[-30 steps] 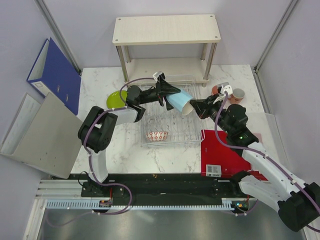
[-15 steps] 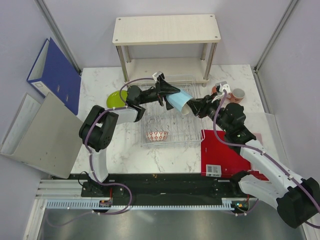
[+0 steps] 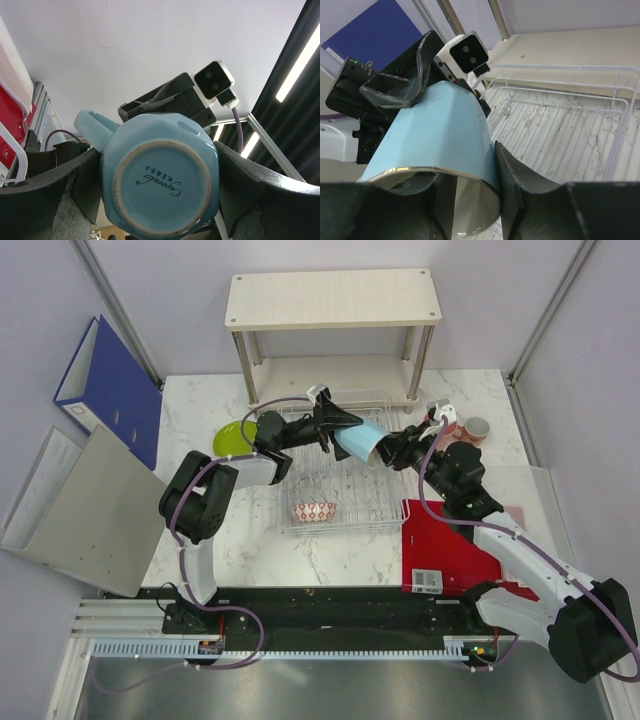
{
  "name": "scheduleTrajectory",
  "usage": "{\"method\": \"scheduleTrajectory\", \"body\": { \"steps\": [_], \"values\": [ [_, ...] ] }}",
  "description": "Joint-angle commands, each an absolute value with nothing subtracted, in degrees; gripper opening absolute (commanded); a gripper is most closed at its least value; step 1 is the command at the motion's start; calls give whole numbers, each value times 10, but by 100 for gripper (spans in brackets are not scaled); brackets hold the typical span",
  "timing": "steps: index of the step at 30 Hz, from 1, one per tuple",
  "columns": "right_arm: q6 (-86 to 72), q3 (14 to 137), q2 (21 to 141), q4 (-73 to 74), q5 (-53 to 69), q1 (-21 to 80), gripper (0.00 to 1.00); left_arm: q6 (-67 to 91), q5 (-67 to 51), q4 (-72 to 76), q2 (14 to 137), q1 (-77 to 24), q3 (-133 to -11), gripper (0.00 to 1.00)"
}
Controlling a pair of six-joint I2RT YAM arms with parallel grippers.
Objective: Unload the mixed dishes from the dish rack
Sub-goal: Pick up the cup from the dish rack.
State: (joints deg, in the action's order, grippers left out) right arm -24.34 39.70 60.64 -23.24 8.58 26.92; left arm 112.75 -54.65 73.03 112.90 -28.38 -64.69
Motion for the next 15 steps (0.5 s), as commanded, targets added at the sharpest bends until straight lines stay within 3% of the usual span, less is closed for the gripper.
{"method": "scheduleTrajectory", "body": {
  "steps": [1, 3, 8, 12, 15],
  "values": [
    [-267, 417, 628, -297, 143, 285, 45, 1108, -591, 953, 1118, -339, -670, 2],
    [-270, 417, 633, -303, 144, 286, 47, 1107, -592, 953, 1117, -341, -669, 2],
    [-273, 416, 635, -305, 143, 285, 19, 1107, -592, 952, 1120, -343, -668, 2],
    [-268, 416, 620, -291, 131, 286, 13, 1108, -589, 953, 1123, -342, -672, 2],
    [-266, 418, 601, -271, 117, 285, 0, 1111, -585, 952, 1130, -338, -676, 2]
  ]
}}
